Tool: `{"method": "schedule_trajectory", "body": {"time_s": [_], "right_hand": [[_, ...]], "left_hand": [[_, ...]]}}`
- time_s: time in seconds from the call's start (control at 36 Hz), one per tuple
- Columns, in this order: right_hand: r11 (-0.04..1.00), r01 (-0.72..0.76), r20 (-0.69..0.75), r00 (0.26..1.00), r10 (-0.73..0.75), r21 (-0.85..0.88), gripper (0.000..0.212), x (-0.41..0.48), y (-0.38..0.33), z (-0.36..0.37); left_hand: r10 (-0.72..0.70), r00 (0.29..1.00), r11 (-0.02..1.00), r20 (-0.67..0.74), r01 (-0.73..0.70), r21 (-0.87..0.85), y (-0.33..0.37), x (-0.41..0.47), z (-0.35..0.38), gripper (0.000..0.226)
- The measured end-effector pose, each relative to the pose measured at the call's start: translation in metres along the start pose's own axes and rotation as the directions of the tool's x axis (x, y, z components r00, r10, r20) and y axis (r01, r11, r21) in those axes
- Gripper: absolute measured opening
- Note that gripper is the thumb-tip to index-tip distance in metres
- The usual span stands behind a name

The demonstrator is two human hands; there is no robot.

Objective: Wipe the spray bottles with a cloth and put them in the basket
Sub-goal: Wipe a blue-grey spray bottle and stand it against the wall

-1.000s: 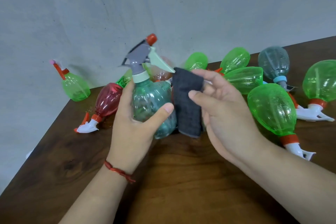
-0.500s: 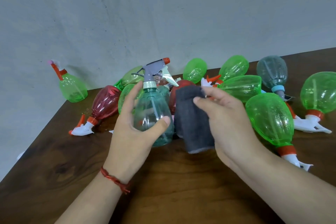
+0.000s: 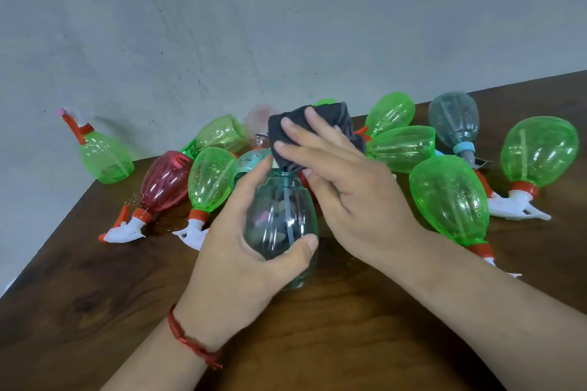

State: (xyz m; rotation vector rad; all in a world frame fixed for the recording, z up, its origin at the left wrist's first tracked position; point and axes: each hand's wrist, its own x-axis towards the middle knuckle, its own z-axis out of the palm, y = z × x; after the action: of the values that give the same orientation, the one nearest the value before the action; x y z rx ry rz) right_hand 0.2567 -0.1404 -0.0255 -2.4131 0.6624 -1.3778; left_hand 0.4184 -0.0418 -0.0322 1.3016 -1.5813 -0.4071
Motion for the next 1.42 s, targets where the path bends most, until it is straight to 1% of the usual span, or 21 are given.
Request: {"method": "schedule_trajectory", "body": {"time_s": [0.11,0.17,0.25,0.39,0.53,0.61,0.69,0.75,0.78,0.81,0.83,0.89,0.94,1.0,1.08,1.17,1.28,1.33,1.36,1.39,1.42], "right_hand": [[0.997,0.076,0.126,0.989,-0.073,-0.019,0.043,0.002,0.000,-0.004],[0.994,0.093,0.147,0.986,-0.084,-0.053,0.044,0.001,0.001,-0.005],[0.994,0.064,0.099,0.994,-0.055,-0.086,0.047,0.001,0.000,-0.004],[0.999,-0.040,-0.007,0.999,0.040,-0.033,0.050,0.001,-0.003,-0.003],[0.991,-0.105,-0.108,0.988,0.113,0.085,0.045,0.000,-0.004,-0.003],[0.963,-0.190,-0.154,0.963,0.220,0.190,0.044,0.000,-0.003,-0.006],[0.871,-0.309,-0.189,0.896,0.401,0.382,0.039,0.001,-0.001,-0.010],[0.815,-0.311,-0.259,0.841,0.475,0.488,0.036,0.004,-0.001,-0.015],[0.814,-0.285,-0.291,0.832,0.472,0.505,0.037,0.005,-0.003,-0.017],[0.838,-0.255,-0.309,0.846,0.435,0.483,0.039,0.005,-0.005,-0.019],[0.881,-0.219,-0.303,0.881,0.363,0.420,0.041,0.004,-0.007,-0.018],[0.965,-0.134,-0.220,0.958,0.185,0.225,0.045,0.001,-0.008,-0.013],[0.991,-0.087,-0.143,0.985,0.101,0.097,0.047,-0.002,-0.006,-0.006],[0.994,-0.081,-0.150,0.984,0.092,0.076,0.046,-0.002,-0.004,-0.004],[0.979,-0.132,-0.186,0.969,0.161,0.159,0.044,-0.001,-0.003,-0.005],[0.904,-0.262,-0.164,0.930,0.330,0.338,0.044,-0.001,-0.003,-0.008],[0.678,-0.362,-0.121,0.824,0.554,0.640,0.038,0.001,-0.008,-0.008],[0.537,-0.401,-0.048,0.767,0.640,0.742,0.040,0.003,-0.009,-0.004],[0.470,-0.428,0.010,0.748,0.663,0.772,0.041,0.003,-0.010,0.000],[0.422,-0.453,0.065,0.738,0.671,0.785,0.041,0.002,-0.011,0.004],[0.390,-0.474,0.111,0.735,0.668,0.789,0.041,0.001,-0.013,0.007]], "left_hand": [[-0.016,1.000,1.000,0.026,0.017,-0.025,-0.003,0.002,-0.003,0.087],[-0.029,0.999,0.998,0.034,0.031,-0.048,-0.004,0.003,-0.002,0.085],[-0.035,0.999,0.994,0.000,0.035,-0.107,0.000,0.003,0.003,0.089],[-0.019,0.993,0.988,-0.114,0.001,-0.156,-0.003,0.003,0.001,0.083],[0.007,0.989,0.992,-0.144,-0.026,-0.126,-0.007,0.004,-0.006,0.086],[0.013,0.984,0.993,-0.178,-0.034,-0.115,-0.013,0.009,-0.015,0.087],[0.037,0.982,0.995,-0.184,-0.054,-0.085,-0.015,0.012,-0.019,0.088],[0.051,0.986,0.995,-0.160,-0.064,-0.076,-0.013,0.012,-0.019,0.089],[0.059,0.988,0.995,-0.143,-0.070,-0.074,-0.013,0.011,-0.018,0.090],[0.068,0.990,0.994,-0.124,-0.078,-0.074,-0.014,0.010,-0.016,0.091],[0.077,0.992,0.994,-0.102,-0.085,-0.074,-0.014,0.009,-0.014,0.091],[0.087,0.994,0.991,-0.070,-0.093,-0.093,-0.012,0.007,-0.011,0.090],[0.079,0.993,0.989,-0.087,-0.089,-0.119,-0.011,0.005,-0.008,0.088],[0.070,0.990,0.988,-0.121,-0.085,-0.126,-0.010,0.005,-0.009,0.087],[0.031,0.987,0.984,-0.157,-0.058,-0.170,-0.015,0.008,-0.012,0.085],[0.003,0.984,0.978,-0.177,-0.040,-0.205,-0.026,0.012,-0.018,0.084],[-0.074,0.967,0.941,-0.243,-0.013,-0.338,-0.025,0.013,-0.019,0.077],[-0.126,0.963,0.900,-0.239,0.009,-0.436,-0.022,0.013,-0.018,0.069],[-0.146,0.964,0.860,-0.224,0.012,-0.510,-0.025,0.013,-0.018,0.070],[-0.174,0.963,0.826,-0.204,0.030,-0.563,-0.025,0.013,-0.018,0.080],[-0.194,0.965,0.800,-0.178,0.051,-0.598,-0.024,0.014,-0.017,0.096]]}}
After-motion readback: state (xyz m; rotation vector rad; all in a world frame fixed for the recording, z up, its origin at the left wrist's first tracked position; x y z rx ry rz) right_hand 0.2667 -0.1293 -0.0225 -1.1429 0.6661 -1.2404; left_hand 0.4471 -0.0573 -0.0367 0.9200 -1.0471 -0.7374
